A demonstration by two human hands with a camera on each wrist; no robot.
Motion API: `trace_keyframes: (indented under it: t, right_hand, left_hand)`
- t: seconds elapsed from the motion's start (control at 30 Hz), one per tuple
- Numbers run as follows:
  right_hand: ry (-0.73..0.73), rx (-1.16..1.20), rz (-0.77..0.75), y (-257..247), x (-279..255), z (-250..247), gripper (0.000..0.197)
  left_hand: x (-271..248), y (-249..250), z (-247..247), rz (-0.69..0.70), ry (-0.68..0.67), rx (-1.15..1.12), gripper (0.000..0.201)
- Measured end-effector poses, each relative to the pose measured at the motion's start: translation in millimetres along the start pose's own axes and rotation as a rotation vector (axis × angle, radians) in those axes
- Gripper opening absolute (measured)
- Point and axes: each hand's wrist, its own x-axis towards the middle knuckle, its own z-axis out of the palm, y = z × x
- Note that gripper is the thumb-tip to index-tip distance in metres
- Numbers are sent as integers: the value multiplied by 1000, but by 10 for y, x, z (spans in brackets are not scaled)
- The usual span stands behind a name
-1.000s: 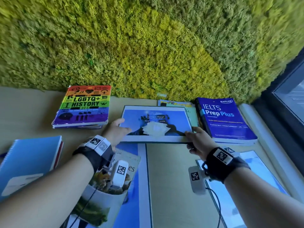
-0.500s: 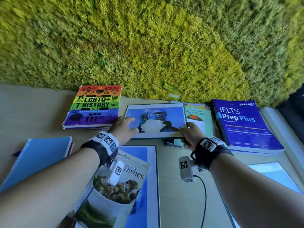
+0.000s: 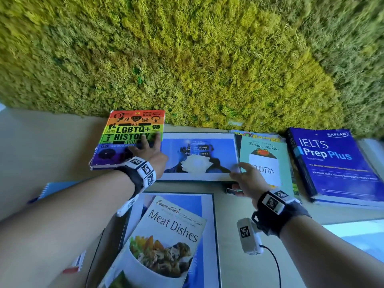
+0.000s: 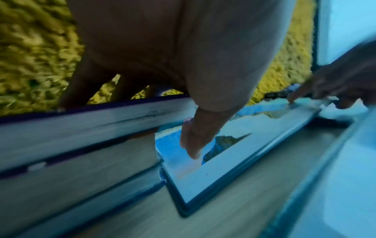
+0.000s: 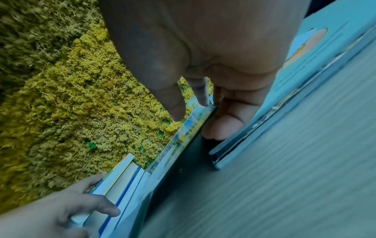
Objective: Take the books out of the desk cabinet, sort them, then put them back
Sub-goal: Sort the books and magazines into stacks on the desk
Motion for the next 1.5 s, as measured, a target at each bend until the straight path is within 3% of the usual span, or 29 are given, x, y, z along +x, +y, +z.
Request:
trace_keyframes:
  t: [0.23,0.53,0.67,0.8,0.87,0.97,1.07,1.17,1.23,1.4,1.5]
  right_hand:
    - [-30,-57,3,38,0,-9,47]
    - [-51,-135,-75,38,32,103,48]
    - [-29,-187,-83,58,45,136,49]
    - [-59,-210,-81,-4,70,135,51]
    - [-65,-275,-97,-25,65,129,59]
    - [-59,-340,-137,-21,-50,60,64]
    - [-70,-277,-165,-5,-313,-20,49]
    - [-208,-216,-109,88,-707,6,35]
    - [-290,-259,-82,202,-981,87,44]
    - [-361,-398,-45,492,-1360,409,79]
    - [-355,-390,-34,572,-1400,520,81]
  left_hand:
    - [-17,38,-169,-46,-61,209,61]
    - [170,-354,157,-87,-100,225,58]
    - [237,-340,191,-105,-64,159,46]
    - [417,-534,329,-188,-8,-54,71]
    - [408,-553,282,-178,-30,-162,64]
    - [171,-537,99,-97,-48,-217,35]
    - [-151,-526,78,43,27,-385,56]
    - [-658,-479,243,129,69,-556,61]
    - [-997,-495,440,113,25,-632,64]
    - [-1620,-585,902,29,-102,-633,96]
    - [-1759,-589,1051,35,-91,-738,94]
